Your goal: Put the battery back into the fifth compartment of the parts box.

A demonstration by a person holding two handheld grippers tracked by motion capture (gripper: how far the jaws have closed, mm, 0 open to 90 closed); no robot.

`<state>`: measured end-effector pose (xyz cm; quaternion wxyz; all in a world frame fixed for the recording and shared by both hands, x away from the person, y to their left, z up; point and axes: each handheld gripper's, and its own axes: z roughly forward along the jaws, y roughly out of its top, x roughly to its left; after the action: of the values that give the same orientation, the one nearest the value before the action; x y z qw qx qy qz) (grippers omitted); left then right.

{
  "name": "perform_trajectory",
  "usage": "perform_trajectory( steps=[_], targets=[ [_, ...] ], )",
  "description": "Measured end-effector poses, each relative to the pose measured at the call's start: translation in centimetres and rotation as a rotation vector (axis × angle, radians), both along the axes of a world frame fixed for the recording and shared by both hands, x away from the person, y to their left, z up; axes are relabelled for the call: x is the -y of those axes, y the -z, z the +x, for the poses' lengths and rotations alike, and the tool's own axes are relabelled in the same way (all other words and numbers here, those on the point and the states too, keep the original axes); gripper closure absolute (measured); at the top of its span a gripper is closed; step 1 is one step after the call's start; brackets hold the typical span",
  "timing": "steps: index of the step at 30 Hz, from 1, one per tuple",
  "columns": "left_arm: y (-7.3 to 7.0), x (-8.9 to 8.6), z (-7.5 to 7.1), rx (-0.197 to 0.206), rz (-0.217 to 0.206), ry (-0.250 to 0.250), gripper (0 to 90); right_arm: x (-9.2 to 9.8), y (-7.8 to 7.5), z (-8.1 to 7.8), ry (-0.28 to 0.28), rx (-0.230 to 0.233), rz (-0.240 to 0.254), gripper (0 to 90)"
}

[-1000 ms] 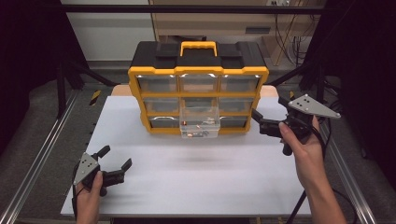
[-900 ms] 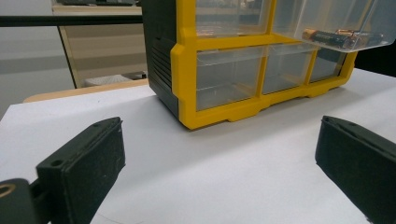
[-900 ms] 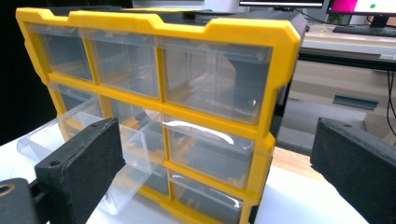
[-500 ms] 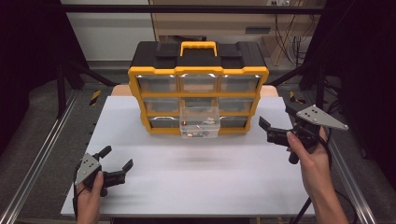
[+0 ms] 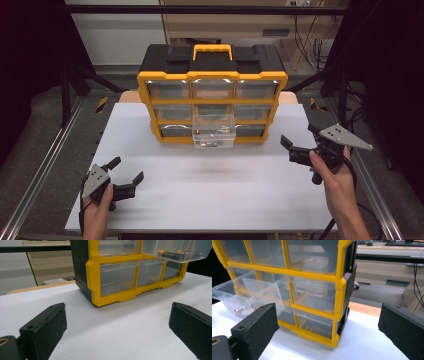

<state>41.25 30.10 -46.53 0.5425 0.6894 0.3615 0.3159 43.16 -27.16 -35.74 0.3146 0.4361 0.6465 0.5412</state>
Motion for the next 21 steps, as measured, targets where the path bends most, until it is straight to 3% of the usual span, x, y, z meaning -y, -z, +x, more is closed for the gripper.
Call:
perform_trajectory(
  steps=[21],
  targets=[
    [0.1, 0.2, -0.1, -0.001, 0.003, 0.011, 1.6, 1.3, 4.2, -1.4, 0.004, -0.031, -0.024, 3.6]
  ],
)
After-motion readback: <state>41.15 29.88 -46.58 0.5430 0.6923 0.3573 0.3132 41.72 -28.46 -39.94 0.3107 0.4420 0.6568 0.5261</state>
